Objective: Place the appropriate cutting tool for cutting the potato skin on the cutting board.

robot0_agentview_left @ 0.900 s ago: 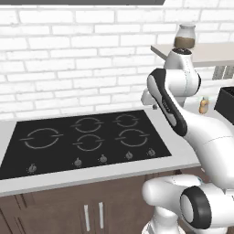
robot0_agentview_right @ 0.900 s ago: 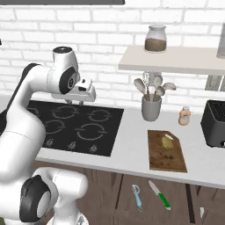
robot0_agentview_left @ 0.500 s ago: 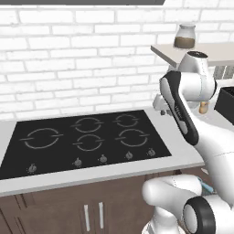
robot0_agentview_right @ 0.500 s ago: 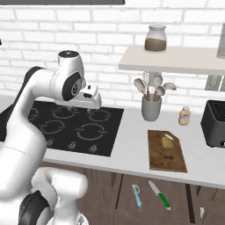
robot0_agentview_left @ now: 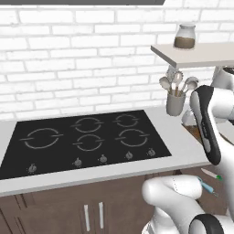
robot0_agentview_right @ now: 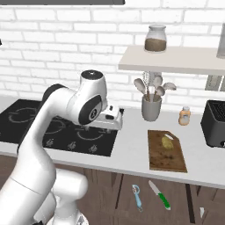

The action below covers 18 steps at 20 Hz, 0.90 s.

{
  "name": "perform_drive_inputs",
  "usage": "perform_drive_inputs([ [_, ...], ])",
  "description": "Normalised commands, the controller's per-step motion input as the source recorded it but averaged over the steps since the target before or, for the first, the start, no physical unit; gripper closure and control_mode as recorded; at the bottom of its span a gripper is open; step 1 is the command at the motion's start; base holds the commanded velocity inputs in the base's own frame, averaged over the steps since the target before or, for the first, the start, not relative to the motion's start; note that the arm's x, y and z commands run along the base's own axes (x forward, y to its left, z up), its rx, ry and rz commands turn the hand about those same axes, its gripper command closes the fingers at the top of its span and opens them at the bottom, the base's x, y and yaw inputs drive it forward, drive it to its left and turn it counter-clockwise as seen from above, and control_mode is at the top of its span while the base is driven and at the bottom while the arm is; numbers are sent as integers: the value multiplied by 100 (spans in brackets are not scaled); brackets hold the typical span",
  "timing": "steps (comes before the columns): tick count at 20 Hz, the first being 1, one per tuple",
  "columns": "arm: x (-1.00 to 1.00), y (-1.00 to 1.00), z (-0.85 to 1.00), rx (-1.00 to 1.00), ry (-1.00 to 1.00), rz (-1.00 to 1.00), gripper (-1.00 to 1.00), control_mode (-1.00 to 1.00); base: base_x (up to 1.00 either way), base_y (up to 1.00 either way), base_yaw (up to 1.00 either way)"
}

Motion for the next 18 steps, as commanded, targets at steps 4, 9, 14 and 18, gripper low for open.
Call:
perform_drive_inputs([
  [4, -14, -59, -21, 0, 6, -6, -100, -100, 0, 0, 0],
  [9, -11, -63, -21, 0, 9, -4, -100, -100, 0, 0, 0],
  [14, -14, -73, -21, 0, 8, -1, -100, -100, 0, 0, 0],
  [18, -20, -83, -25, 0, 7, 0, -100, -100, 0, 0, 0],
])
